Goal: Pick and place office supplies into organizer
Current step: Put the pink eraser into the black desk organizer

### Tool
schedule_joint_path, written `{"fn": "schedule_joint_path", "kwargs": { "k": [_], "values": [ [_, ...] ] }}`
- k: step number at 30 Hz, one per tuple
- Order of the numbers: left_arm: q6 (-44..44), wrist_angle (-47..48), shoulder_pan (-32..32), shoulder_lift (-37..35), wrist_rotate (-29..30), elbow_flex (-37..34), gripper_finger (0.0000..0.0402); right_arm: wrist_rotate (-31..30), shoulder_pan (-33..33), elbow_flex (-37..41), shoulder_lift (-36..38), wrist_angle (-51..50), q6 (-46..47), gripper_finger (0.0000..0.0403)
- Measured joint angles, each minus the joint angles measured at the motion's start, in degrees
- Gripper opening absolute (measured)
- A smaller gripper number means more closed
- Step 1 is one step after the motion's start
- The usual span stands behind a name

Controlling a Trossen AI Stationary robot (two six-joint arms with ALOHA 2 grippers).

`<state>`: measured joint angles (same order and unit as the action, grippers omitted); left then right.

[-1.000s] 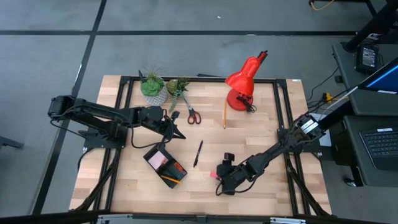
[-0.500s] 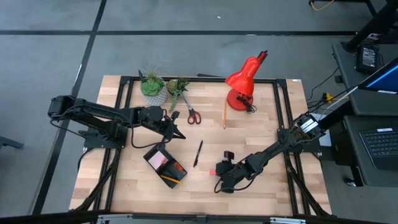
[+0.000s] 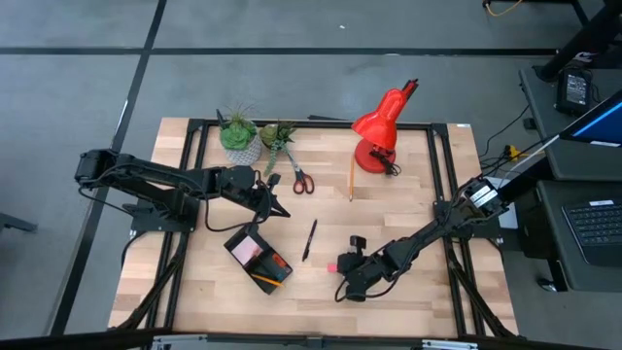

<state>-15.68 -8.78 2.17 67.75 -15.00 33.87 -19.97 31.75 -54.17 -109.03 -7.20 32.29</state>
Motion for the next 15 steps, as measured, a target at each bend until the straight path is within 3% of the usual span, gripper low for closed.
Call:
{"fn": "schedule_joint_path", "kwargs": {
  "k": [15],
  "values": [
    [0.0, 0.0, 0.0, 0.0, 0.0, 0.0, 0.0003, 0.2, 0.0, -3.1, 0.0, -2.3, -3.3, 0.0053]
  ]
}}
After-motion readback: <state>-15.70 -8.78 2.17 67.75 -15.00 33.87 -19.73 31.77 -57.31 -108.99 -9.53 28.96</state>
